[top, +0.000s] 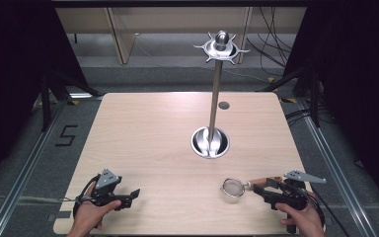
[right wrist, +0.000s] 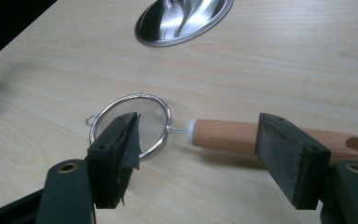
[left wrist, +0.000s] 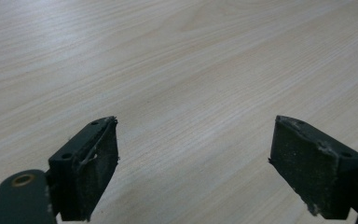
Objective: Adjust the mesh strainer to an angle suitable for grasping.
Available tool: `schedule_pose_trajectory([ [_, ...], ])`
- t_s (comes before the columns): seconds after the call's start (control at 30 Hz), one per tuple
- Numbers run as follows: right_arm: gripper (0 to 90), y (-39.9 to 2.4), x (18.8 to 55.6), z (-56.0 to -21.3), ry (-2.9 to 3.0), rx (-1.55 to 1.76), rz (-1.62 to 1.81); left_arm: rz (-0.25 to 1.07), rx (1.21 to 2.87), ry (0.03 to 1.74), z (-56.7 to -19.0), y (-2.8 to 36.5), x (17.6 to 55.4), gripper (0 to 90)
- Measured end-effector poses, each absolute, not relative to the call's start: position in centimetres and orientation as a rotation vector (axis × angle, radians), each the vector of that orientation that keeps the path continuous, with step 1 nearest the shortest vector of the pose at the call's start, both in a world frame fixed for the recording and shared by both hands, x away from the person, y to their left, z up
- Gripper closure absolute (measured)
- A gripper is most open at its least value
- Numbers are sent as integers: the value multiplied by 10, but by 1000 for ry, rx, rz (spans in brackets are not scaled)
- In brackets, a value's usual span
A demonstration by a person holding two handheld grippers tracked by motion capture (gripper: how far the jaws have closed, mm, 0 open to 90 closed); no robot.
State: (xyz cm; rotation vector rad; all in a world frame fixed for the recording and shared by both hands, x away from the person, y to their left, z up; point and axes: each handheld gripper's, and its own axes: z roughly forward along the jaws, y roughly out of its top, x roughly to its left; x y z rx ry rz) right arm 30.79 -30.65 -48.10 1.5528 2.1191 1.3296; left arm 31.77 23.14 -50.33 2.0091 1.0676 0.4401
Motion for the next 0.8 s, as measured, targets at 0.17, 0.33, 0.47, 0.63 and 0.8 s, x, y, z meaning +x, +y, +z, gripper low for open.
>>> schedule_pose_trajectory([
  [0.17, 314, -307, 308, -480, 2137, 1571, 1317, 446, 2008, 1066, -501, 233, 317, 149],
  [0.33, 314, -308, 308, -480, 2140, 1557, 1290, 445, 1994, 1080, -501, 232, 316, 149],
  [0.47, 315, -307, 306, -481, 2135, 1595, 1302, 443, 2020, 1059, -501, 233, 318, 149],
  [0.63, 314, -309, 308, -483, 2143, 1649, 1377, 422, 1975, 1067, -502, 229, 316, 149],
  [0.8, 313, -310, 310, -485, 2158, 1668, 1316, 436, 2017, 1034, -502, 231, 316, 149],
])
